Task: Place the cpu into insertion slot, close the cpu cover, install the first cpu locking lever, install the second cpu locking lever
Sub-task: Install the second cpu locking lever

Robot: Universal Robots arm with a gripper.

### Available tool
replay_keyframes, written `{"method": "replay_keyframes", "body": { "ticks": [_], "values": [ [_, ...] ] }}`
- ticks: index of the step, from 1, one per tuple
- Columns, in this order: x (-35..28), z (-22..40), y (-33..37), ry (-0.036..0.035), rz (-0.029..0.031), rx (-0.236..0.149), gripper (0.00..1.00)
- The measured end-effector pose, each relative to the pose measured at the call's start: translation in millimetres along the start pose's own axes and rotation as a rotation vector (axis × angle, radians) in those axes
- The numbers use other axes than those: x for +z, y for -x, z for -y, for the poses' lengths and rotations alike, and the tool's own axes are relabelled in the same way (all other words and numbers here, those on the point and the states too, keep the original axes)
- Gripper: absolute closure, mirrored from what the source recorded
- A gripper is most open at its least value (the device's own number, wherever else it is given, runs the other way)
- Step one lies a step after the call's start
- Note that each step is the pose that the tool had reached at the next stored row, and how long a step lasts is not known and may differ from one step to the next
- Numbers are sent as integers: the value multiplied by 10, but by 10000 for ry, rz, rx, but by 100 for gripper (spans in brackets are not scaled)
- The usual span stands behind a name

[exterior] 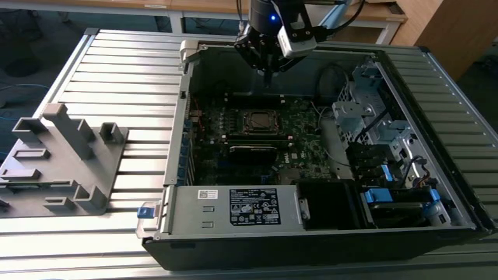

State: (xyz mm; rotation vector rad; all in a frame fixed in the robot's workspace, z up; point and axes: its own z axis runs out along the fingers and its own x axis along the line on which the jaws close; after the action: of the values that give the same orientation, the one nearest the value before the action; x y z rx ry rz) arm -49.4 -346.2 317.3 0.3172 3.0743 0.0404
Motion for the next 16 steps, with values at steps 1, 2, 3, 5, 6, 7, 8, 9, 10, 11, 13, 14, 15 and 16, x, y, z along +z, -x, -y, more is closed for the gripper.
{"method": "replay_keyframes", "body": {
  "ticks": [1, 2, 3, 5, 6, 7, 8, 9, 10, 11, 13, 14, 15, 16],
  "values": [
    [1, 1, 0, 2, 1, 1, 89],
    [1, 5, 1, 3, 1, 0, 89],
    [0, 8, 2, 1, 1, -1, 89],
    [1, 13, 3, 2, 1, 1, 89],
    [-1, 15, 3, -1, -1, 0, 89],
    [0, 16, 3, 0, 0, 0, 89],
    [0, 17, 3, 0, 0, 0, 89],
    [0, 18, 4, 1, 0, 0, 89],
    [-1, 21, 4, 0, 0, -1, 89],
    [0, 24, 5, 1, 0, -1, 89],
    [-1, 31, 6, 0, 0, 0, 89],
    [0, 32, 7, 1, 1, 1, 89],
    [-1, 36, 8, 0, 0, 0, 89],
    [-1, 41, 9, 0, 0, 0, 89]
  ]
}}
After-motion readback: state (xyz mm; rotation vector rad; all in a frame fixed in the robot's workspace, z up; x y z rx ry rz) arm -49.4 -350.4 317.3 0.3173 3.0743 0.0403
